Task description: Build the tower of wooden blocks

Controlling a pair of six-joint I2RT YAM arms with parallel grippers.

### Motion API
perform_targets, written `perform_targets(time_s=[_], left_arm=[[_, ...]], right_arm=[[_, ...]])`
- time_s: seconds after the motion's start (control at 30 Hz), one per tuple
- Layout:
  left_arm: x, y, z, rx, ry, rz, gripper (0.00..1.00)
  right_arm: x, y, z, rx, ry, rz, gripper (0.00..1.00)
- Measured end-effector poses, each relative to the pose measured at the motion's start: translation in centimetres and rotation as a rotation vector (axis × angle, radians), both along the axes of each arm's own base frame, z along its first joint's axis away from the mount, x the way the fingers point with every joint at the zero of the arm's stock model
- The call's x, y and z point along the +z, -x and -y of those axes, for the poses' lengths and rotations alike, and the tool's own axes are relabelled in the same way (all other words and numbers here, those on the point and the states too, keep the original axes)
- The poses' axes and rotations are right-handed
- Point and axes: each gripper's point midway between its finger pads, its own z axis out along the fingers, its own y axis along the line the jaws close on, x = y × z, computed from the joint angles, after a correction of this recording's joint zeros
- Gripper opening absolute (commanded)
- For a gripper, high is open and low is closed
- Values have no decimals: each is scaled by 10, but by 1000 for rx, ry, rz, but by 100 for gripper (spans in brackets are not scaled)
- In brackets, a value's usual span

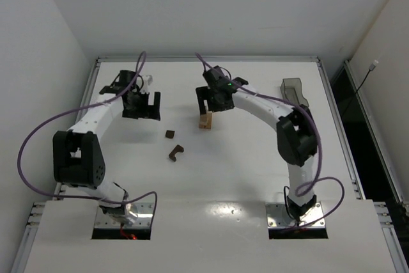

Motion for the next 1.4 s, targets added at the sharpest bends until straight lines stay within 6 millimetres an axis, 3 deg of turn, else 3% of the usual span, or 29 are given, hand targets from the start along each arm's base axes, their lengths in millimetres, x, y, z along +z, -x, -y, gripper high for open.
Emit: perform_targets(time_s=[0.1,0.23,0.3,0.4,0.47,0.6,0.73,0.93,1.07,1.4], left_arm=[[3,27,34,-134,-11,-1,100],[1,67,71,-315,-18,-29,100],[-2,80,79,-370,-26,-45,98],[-7,92,86,-423,-40,-67,89],[-12,98,87,-444,-56,-79,85],[-18,105,91,-478,-81,-92,79],[-23,111,98,-505,-89,-109,65],[-46,112,99,-500,-105,-185,57],[-63,115,97,-491,-117,-248,45],[-77,111,99,-491,-125,-284,45]], right_arm=[[35,9,16,42,10,84,79],[95,5,38,87,23,253,79],[118,1,55,88,45,332,79],[134,0,87,57,107,407,71],[129,0,113,29,166,410,71],[107,4,143,-4,230,371,71],[93,9,167,-39,267,331,71],[100,7,185,-82,265,341,71],[101,5,194,-100,259,338,71],[98,3,203,-114,225,317,71]])
